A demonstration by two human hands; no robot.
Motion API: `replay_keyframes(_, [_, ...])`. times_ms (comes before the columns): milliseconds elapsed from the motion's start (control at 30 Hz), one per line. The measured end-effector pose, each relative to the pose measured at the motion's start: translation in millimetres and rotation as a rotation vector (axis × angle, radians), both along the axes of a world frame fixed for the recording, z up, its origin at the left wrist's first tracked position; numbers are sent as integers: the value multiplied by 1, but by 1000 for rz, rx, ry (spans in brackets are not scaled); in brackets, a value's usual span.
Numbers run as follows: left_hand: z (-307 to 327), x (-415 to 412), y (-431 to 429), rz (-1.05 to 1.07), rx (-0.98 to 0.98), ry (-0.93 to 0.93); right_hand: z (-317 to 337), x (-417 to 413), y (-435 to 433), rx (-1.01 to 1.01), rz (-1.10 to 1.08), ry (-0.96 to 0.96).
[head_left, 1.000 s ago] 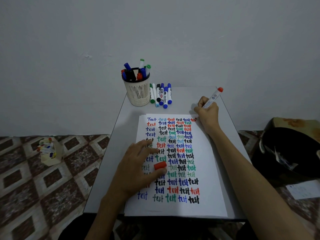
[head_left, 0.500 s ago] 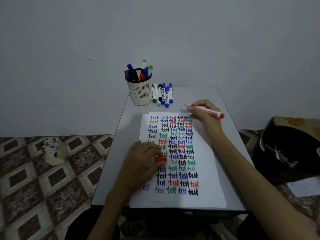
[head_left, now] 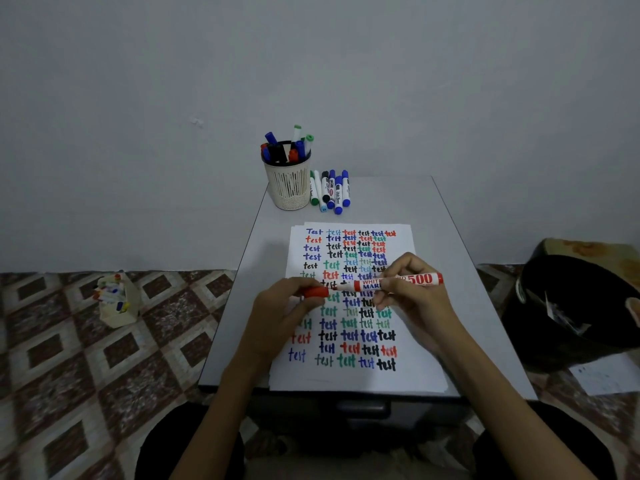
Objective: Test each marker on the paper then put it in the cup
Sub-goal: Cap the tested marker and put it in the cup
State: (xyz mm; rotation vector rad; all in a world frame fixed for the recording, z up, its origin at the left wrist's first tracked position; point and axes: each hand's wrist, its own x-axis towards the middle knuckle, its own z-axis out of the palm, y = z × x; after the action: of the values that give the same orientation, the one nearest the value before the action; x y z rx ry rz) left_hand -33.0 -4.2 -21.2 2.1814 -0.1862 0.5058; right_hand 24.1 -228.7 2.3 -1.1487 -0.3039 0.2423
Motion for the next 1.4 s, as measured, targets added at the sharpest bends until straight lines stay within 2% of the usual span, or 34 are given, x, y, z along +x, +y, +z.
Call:
replay_keyframes(367, [-2, -3, 2, -37, 4, -22, -5, -5, 6, -114, 38, 13])
replay_keyframes(600, [-3, -4, 4, -68, 33, -54, -5, -5, 1, -381, -58, -153])
replay_keyframes(700, [-4, -3, 7, -75, 38, -76, -4, -7, 5, -401, -42, -190])
replay_keyframes(900, [-6, 1, 10, -106, 128, -111, -12, -10, 9, -382, -26, -141])
replay_keyframes(1033, [-7, 1, 7, -97, 149, -124, -2, -9, 4, -491, -20, -178])
replay_keyframes(1067, [-7, 1, 6, -87, 151, -129, 2, -5, 2, -579, -25, -224])
replay_keyframes(1167, [-6, 3, 6, -27, 162, -173, 16, 9, 5, -1012, -10, -581])
replay_keyframes(1200, [-6, 4, 6, 5, 151, -174, 21, 13, 9, -1097, 17, -668])
replay_keyframes(1333, [-9, 6, 7, 127, 146, -83, 46, 38, 32, -1309, 126, -908])
replay_keyframes(1400, [-12, 9, 7, 138, 158, 15, 62, 62, 46, -1313, 99, -979])
